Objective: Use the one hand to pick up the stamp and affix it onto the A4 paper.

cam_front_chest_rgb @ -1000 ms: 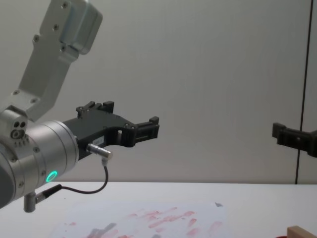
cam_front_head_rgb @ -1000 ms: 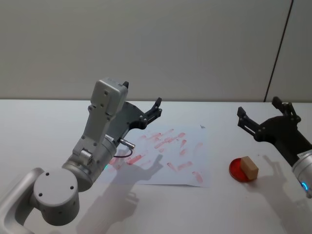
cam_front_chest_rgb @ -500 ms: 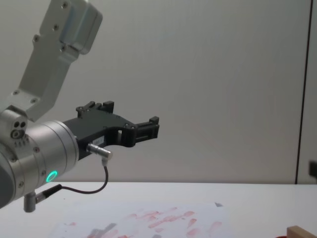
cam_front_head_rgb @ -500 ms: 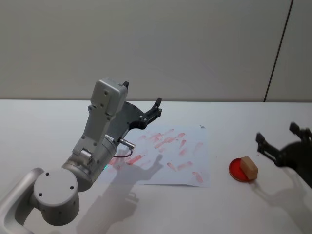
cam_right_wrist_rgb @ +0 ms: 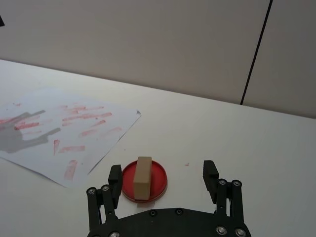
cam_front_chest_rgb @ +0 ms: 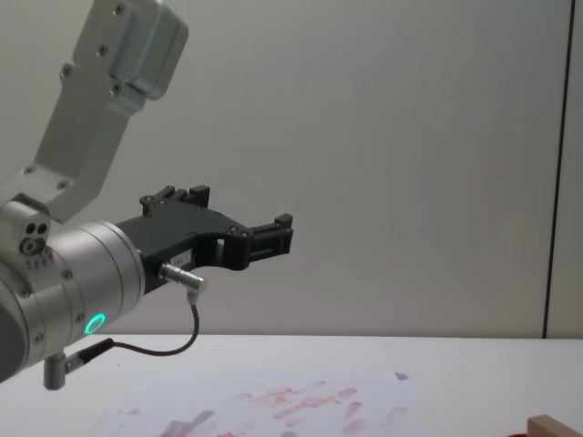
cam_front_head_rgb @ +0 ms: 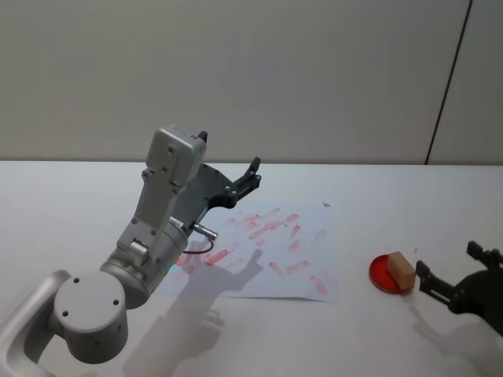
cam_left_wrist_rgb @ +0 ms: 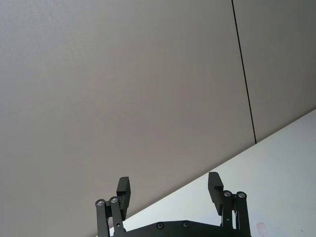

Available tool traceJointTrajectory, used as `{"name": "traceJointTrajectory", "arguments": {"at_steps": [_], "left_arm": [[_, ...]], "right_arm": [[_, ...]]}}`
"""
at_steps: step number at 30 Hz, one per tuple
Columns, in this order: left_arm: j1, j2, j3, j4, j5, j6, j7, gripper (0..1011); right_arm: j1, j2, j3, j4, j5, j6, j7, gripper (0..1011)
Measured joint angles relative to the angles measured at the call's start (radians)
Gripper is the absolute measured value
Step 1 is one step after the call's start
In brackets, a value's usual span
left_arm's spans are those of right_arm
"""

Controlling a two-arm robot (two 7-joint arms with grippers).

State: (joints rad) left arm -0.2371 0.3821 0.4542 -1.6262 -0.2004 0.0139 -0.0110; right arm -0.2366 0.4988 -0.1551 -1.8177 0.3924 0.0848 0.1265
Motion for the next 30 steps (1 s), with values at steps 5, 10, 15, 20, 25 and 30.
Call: {"name": "traceJointTrajectory", "arguments": {"at_steps": [5, 10, 15, 20, 25, 30], "left_arm": [[0.000, 0.000, 0.000, 0.000, 0.000, 0.000, 0.000, 1002], [0.000, 0.000, 0.000, 0.000, 0.000, 0.000, 0.000, 1003], [0.000, 0.000, 0.000, 0.000, 0.000, 0.000, 0.000, 1002], [0.000, 0.000, 0.000, 0.000, 0.000, 0.000, 0.000, 1002], [0.000, 0.000, 0.000, 0.000, 0.000, 0.000, 0.000, 1002], [0.000, 0.000, 0.000, 0.000, 0.000, 0.000, 0.000, 1002]], "right_arm": [[0.004, -0.013, -0.011, 0.012, -0.020, 0.019, 0.006, 1001], [0.025, -0.038, -0.027, 0.030, -0.052, 0.051, 0.006, 1001], [0.055, -0.070, -0.044, 0.051, -0.084, 0.087, 0.000, 1001], [0.082, -0.097, -0.057, 0.067, -0.111, 0.115, -0.007, 1001], [0.111, -0.124, -0.069, 0.087, -0.142, 0.141, -0.020, 1001], [0.133, -0.145, -0.077, 0.102, -0.164, 0.161, -0.033, 1001]]}}
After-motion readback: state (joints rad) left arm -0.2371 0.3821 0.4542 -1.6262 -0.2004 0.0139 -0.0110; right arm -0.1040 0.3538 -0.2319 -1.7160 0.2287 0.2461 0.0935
